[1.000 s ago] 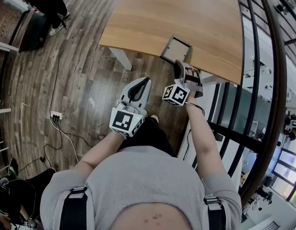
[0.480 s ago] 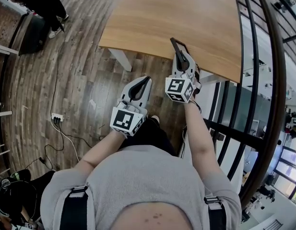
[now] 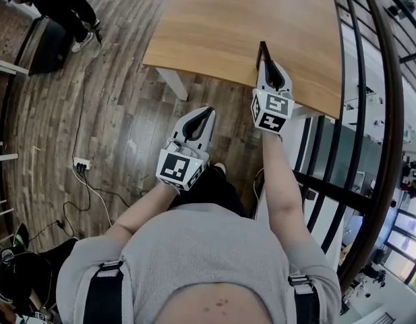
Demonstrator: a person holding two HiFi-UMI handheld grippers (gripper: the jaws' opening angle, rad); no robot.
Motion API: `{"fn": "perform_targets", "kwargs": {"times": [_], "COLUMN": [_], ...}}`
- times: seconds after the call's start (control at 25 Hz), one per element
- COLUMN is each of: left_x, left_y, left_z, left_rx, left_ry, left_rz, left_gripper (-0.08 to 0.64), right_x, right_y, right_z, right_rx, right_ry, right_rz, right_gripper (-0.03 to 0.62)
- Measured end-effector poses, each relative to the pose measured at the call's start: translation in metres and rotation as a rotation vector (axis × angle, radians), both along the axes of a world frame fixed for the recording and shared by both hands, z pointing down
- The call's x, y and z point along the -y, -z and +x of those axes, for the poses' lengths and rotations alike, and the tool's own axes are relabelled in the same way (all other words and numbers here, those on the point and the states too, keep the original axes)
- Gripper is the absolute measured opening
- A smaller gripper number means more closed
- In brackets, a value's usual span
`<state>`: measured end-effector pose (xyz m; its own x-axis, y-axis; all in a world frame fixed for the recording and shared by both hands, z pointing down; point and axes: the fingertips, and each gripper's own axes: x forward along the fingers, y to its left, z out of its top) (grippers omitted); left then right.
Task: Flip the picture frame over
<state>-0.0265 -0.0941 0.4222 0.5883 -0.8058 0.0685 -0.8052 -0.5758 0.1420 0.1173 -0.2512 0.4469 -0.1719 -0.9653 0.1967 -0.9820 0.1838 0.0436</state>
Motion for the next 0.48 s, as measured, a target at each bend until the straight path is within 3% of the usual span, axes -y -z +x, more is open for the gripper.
{"fn": "perform_targets", "kwargs": {"times": [0.16,0.32,0.48], "left_x": [-0.002,-0.004,-0.005], "left_y": [-0.002,-0.004,-0.005], "left_z": [0.0,0.0,-0.001], "left_rx": [0.002,-0.002,-0.003], "left_ry": [0.002,0.001,0.005], "left_rz": [-0.002,-0.014,-0.014], "left_gripper": [0.008,0.008,0.008], "right_x": [0.006,0.007,-0.005], "right_y": [-0.002,-0.012,-0.028], "right_z": [0.015,0.032,0.055], "right_rx": [0.399,0.643,0.962], "right_ry": [-0.006,-0.096,-0.259], "right_rz": [-0.09,-0.133,-0.067], "right_gripper": [0.083,0.083,0.083]}}
